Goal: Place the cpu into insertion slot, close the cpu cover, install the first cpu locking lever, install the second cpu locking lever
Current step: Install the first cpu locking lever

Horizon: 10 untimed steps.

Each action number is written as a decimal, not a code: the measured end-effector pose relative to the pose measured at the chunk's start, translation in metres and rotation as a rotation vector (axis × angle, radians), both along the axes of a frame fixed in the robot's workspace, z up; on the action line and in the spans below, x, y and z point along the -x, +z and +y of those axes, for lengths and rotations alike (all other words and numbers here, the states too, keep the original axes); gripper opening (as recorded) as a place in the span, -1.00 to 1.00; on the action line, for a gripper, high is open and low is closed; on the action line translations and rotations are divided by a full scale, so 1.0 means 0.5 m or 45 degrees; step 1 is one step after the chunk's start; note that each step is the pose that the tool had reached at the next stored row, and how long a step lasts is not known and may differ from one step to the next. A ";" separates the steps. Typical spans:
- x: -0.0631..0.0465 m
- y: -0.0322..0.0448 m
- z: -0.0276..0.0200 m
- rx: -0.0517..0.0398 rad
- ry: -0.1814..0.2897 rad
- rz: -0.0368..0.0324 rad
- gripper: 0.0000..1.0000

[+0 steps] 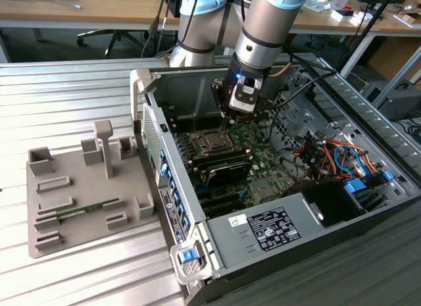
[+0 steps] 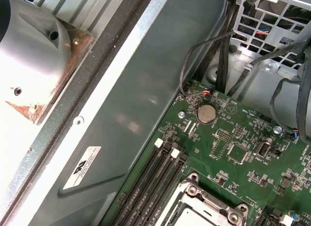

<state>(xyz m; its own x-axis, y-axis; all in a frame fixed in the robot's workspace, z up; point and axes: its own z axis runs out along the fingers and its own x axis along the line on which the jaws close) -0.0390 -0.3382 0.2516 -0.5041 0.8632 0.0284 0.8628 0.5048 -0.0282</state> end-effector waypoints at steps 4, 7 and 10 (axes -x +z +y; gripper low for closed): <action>0.000 0.000 0.0000 0.000 0.008 0.0000 -0.80; 0.000 0.000 0.0000 0.000 0.014 0.0000 -0.80; 0.000 0.000 0.0000 0.000 0.020 0.0000 -0.80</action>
<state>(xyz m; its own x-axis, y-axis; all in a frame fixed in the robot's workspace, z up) -0.0390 -0.3382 0.2517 -0.5174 0.8553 0.0284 0.8549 0.5181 -0.0283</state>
